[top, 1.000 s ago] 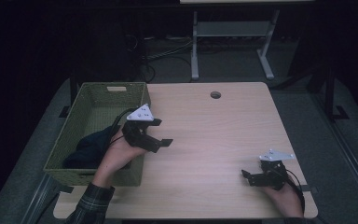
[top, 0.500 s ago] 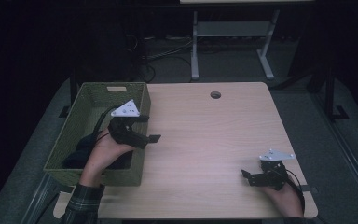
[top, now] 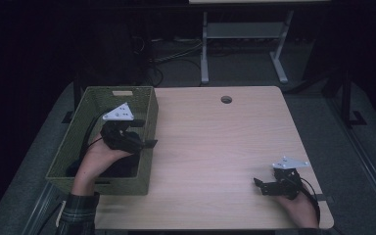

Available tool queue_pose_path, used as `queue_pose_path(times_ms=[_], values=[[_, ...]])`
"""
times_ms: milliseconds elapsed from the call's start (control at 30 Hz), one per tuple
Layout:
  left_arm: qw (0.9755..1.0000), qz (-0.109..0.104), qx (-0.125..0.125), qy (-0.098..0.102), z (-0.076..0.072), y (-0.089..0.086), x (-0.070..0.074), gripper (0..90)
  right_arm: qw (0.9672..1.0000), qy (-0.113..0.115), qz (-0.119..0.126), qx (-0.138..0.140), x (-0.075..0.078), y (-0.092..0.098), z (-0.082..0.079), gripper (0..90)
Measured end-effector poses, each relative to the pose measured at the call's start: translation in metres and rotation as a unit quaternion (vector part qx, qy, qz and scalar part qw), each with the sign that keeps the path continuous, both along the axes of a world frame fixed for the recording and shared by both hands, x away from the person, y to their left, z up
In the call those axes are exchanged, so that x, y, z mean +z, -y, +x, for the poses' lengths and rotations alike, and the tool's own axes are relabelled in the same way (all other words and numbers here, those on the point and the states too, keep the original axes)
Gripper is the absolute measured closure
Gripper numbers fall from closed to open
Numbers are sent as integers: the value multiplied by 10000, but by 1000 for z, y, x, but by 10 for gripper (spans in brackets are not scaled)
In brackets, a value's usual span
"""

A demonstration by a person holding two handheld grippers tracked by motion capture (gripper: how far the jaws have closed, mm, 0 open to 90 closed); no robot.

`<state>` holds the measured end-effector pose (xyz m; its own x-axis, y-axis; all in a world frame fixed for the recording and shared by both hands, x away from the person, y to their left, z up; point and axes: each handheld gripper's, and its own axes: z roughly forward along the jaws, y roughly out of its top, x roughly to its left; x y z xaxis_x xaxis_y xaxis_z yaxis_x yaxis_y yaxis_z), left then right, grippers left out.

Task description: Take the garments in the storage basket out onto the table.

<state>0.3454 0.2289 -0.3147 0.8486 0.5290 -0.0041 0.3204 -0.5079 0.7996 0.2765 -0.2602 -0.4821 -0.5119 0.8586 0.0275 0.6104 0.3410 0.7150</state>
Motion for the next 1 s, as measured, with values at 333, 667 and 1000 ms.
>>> queue_pose_path(times_ms=[333,667,1000], values=[[9999,74,148,-29,0,-19,1,143,10000,-6,-2,4,0,0,0,88],[9991,150,387,-38,-2,-44,4,143,10000,11,-5,6,0,0,0,88],[9976,218,653,-106,-7,-68,4,143,10000,3,-1,9,0,0,0,88]])
